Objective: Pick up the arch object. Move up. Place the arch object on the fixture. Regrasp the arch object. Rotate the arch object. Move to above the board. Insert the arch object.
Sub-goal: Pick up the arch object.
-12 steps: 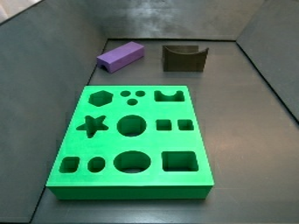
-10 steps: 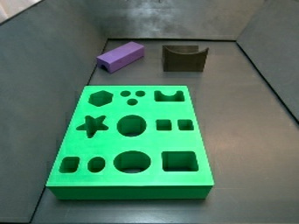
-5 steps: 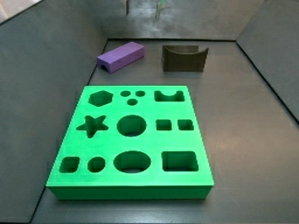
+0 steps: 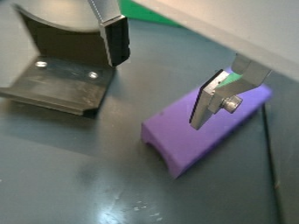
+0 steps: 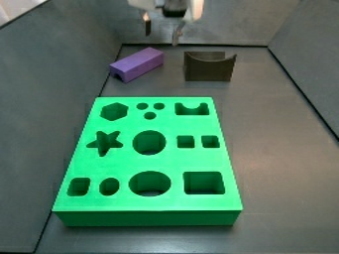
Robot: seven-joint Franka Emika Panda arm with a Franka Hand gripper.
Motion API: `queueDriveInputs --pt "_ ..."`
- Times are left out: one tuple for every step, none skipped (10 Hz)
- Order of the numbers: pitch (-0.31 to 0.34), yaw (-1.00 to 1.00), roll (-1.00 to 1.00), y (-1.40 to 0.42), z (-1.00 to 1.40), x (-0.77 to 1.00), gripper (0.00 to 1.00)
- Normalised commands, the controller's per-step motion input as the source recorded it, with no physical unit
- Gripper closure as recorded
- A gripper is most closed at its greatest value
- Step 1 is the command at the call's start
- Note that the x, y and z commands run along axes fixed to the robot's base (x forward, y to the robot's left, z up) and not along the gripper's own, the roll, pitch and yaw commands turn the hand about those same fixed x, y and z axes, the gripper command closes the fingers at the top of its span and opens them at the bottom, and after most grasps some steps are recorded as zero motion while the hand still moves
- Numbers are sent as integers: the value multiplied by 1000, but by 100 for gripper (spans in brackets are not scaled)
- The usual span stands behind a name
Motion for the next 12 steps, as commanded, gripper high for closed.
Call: queueDriveInputs --pt "-61 -711 71 260 -929 -63 0" --pt "-173 -297 91 443 -771 -194 0" --pt "-377 0 109 257 -194 -417 0" --pt "-263 60 -46 303 80 -194 0" --pt "-200 0 -10 71 -57 -246 0" --pt "0 -14 0 0 0 -37 0" --pt "0 -80 11 -37 -217 0 0" --pt "-17 -146 39 -177 -534 0 0" --pt "-99 -37 49 -37 -577 0 0" --pt "-31 -60 1 -34 -200 0 0" --pt "0 0 0 0 0 0 100" --pt "0 0 0 0 0 0 100"
